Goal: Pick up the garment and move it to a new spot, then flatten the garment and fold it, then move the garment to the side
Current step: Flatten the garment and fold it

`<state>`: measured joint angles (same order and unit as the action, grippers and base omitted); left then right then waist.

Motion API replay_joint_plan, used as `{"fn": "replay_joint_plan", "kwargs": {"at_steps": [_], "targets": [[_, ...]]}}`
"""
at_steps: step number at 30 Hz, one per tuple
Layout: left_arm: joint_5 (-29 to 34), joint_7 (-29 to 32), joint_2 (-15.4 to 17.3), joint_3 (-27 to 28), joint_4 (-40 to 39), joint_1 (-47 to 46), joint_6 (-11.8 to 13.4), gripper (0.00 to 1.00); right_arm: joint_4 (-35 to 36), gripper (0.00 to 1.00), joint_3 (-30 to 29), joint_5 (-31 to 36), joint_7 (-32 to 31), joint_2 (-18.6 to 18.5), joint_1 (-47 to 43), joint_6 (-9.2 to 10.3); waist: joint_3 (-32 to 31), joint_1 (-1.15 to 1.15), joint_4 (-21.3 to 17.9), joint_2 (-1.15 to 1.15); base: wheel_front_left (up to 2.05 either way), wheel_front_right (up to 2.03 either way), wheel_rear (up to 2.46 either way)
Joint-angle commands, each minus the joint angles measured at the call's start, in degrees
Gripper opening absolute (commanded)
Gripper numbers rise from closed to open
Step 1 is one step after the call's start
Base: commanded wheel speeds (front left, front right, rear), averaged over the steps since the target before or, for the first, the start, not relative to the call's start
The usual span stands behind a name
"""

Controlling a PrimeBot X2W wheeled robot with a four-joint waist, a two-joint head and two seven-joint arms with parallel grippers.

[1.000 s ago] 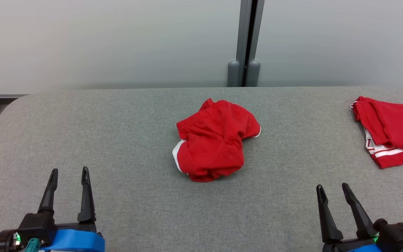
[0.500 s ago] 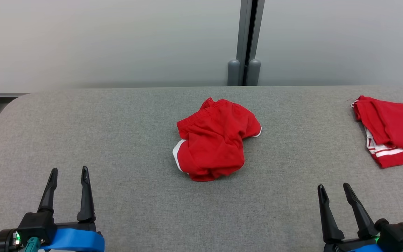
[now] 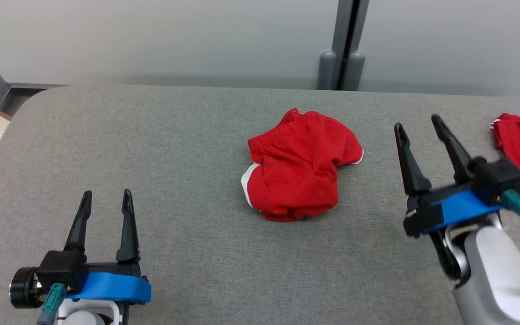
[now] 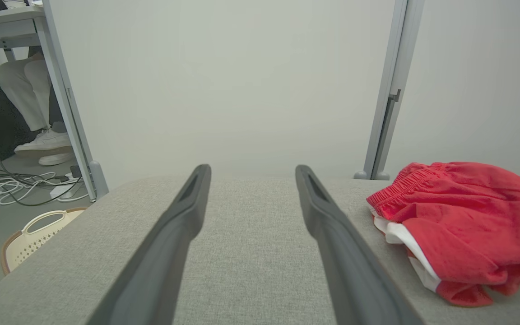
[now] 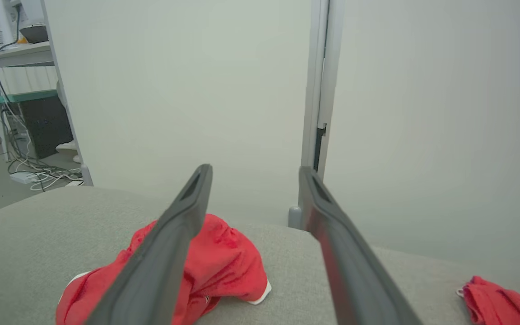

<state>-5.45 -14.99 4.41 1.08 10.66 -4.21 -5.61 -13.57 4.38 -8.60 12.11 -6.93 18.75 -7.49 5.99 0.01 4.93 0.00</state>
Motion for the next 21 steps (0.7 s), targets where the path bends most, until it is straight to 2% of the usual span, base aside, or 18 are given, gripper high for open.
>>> {"fn": "replay_joint_plan", "kwargs": {"at_steps": [1,10,16,21], "targets": [[0.11,-0.27,-0.16,-0.19,0.13,-1.18,-0.12,1.00,-1.62,1.00,0.75,0.38,-0.43,-0.98,3.47,-0.01,1.80,-0.01,2.03,0.00,0.00,0.00,0.00],[-0.72,-0.27,-1.06,-0.64,-0.52,-4.86,-0.22,1.00,-18.17,1.00,3.72,1.02,-2.44,-6.38,23.25,-0.01,8.19,-0.01,7.96,0.00,0.00,0.00,0.00],[-1.51,-0.27,-1.42,-1.53,-0.48,-6.41,-0.08,1.00,-31.52,1.00,4.86,1.86,-3.34,-8.43,28.68,-0.01,11.38,-0.01,11.17,0.00,0.00,0.00,0.00],[-2.02,-0.27,-1.49,-2.13,-0.12,-7.06,0.13,1.00,-41.33,1.00,5.34,1.82,-3.67,-9.19,29.33,-0.01,12.50,-0.01,13.01,0.00,0.00,0.00,0.00]]}}
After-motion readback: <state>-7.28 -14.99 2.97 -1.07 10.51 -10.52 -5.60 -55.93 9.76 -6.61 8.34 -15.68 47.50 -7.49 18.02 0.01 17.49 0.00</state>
